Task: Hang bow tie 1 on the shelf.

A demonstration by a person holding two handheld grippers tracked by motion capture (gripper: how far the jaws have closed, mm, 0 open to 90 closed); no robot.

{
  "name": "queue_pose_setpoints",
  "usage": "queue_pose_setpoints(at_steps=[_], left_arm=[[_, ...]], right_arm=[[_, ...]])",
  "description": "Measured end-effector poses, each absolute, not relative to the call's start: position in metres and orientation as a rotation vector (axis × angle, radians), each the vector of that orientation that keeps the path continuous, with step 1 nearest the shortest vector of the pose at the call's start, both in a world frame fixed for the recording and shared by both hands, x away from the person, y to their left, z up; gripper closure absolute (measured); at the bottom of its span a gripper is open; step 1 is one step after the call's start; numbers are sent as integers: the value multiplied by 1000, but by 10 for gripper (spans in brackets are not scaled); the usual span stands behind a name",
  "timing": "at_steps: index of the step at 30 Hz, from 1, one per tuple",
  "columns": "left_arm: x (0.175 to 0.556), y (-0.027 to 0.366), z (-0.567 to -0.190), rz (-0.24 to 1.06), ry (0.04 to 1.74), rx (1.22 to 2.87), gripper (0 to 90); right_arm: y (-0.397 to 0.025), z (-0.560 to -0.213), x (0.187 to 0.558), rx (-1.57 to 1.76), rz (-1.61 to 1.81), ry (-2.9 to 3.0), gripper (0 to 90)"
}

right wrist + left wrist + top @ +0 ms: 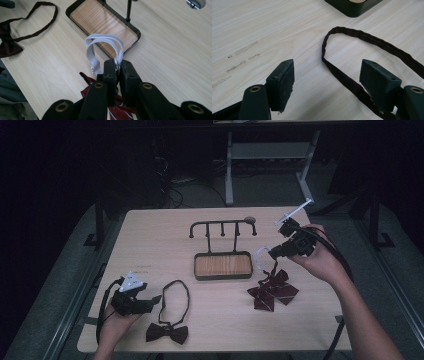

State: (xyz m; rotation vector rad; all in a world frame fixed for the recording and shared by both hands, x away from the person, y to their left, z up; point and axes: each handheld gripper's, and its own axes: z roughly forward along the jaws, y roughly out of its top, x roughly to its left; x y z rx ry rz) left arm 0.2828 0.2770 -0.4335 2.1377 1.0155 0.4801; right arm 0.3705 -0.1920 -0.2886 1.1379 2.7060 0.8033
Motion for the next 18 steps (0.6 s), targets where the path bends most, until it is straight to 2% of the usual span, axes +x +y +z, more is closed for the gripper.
queue_pose_setpoints(at_steps=[18], left_arm=[[283, 278, -434, 476, 1020, 2138, 284]], right_arm=[[-175, -266, 387, 1112, 782, 2673, 837]])
